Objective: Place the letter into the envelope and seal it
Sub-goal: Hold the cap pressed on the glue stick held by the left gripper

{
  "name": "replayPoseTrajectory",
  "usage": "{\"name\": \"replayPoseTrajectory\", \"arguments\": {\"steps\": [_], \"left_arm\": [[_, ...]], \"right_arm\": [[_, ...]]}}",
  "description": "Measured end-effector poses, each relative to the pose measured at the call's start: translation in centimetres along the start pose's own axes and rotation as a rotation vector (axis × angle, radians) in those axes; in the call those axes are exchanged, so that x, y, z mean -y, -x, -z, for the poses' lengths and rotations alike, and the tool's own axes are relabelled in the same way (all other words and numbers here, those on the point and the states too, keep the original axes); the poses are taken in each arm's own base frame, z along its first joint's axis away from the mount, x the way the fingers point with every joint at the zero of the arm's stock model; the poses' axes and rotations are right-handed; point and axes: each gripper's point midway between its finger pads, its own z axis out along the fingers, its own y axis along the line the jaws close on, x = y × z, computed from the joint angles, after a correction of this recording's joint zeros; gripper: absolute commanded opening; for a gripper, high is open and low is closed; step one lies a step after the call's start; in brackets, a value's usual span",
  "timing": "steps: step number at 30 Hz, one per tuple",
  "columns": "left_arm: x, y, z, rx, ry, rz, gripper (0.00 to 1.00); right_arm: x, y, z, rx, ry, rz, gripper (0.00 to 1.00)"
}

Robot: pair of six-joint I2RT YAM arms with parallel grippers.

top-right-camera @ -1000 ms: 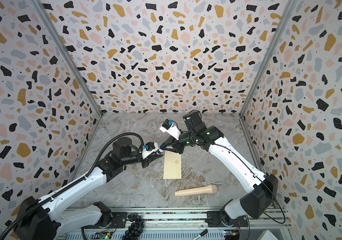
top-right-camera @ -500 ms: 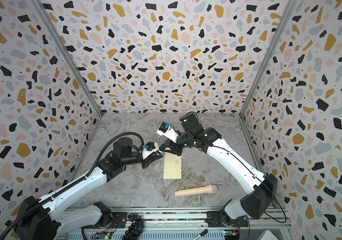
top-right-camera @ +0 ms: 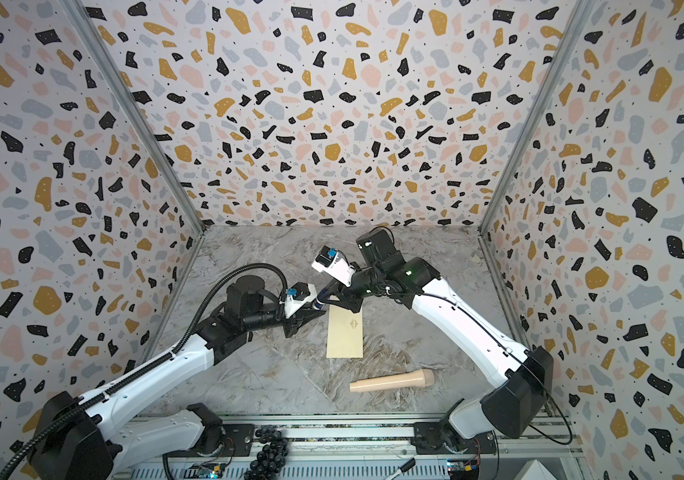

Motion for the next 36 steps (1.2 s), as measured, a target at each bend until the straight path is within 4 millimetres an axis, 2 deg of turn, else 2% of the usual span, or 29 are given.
{"name": "replayPoseTrajectory", "arguments": {"steps": [10, 23, 36], "left_arm": [[0.2, -2.2, -0.2, -0.038, 0.016, 0.038, 0.00], [1.2, -7.2, 0.1, -0.147, 0.037, 0.115, 0.00], [1.4, -9.7, 0.6, -0.223, 0.071, 0.173, 0.00]], "right_arm": [[0.2, -2.0, -1.9, -0.016, 0.018, -0.052, 0.00], [-0.3, -5.6, -6.2, -0.050, 0.082, -0.146, 0.00], [-0.7, -7.1, -9.1, -0.050, 0.111, -0.200, 0.00]]}}
